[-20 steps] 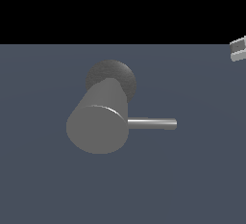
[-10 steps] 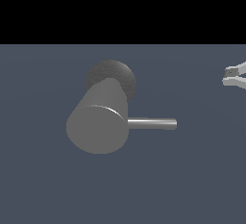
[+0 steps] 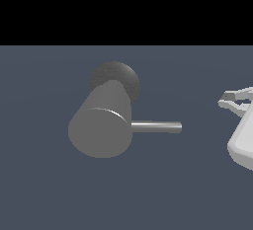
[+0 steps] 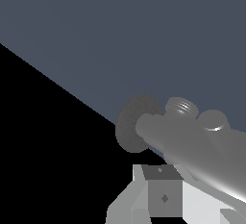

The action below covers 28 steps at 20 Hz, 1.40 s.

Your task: Turn on the faucet by rotating a designated handle.

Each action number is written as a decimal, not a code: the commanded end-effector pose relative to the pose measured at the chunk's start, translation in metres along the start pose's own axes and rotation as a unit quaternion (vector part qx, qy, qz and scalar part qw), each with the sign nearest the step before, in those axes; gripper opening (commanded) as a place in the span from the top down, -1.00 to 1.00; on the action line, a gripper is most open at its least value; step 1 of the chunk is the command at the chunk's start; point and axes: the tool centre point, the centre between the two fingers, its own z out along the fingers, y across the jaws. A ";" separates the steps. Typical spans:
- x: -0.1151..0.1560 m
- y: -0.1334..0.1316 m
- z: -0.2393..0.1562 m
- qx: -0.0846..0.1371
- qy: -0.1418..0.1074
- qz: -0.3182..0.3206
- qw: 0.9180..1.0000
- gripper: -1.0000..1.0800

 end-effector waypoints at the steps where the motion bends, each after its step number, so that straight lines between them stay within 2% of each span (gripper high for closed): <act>1: 0.007 0.007 0.003 0.021 0.000 0.020 1.000 1.00; 7: 0.021 0.024 0.011 0.068 0.000 0.069 0.995 1.00; 13: 0.032 0.042 0.021 0.113 -0.001 0.115 0.987 1.00; 20: 0.042 0.061 0.035 0.162 -0.003 0.167 0.973 1.00; 28: 0.050 0.081 0.052 0.211 -0.007 0.221 0.952 1.00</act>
